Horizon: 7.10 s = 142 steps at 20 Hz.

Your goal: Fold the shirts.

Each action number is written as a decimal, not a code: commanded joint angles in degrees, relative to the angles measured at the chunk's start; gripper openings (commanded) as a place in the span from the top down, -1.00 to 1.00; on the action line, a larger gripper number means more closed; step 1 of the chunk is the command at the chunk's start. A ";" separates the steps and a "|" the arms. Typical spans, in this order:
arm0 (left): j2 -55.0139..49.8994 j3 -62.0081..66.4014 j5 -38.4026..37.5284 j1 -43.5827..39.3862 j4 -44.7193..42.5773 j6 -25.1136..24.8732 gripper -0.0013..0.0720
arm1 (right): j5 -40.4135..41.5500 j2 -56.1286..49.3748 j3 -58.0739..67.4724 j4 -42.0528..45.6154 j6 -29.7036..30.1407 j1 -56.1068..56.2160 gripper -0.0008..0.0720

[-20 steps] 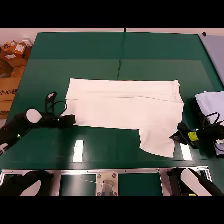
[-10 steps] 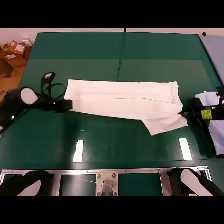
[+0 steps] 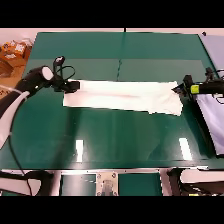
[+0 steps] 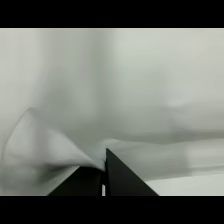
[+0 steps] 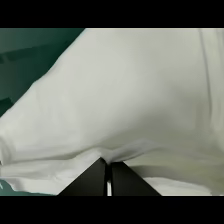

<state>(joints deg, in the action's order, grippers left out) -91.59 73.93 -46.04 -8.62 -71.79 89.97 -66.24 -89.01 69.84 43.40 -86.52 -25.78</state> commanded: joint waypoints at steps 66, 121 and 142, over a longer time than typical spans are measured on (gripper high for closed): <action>-20.52 45.35 -37.18 -4.96 24.02 -12.44 0.91 | -25.66 -9.75 44.87 -9.94 3.98 17.64 0.92; -15.17 45.29 -42.27 19.52 16.44 -15.45 0.91 | -3.15 -3.72 39.08 1.77 -8.83 14.49 0.93; -15.17 45.29 -43.10 19.50 16.52 -15.45 0.91 | -15.76 22.60 2.19 34.07 -21.53 -44.94 0.93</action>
<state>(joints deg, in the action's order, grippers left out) -106.80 119.20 -89.14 10.85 -55.29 74.52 -84.29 -68.31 81.84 75.85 -107.66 -68.71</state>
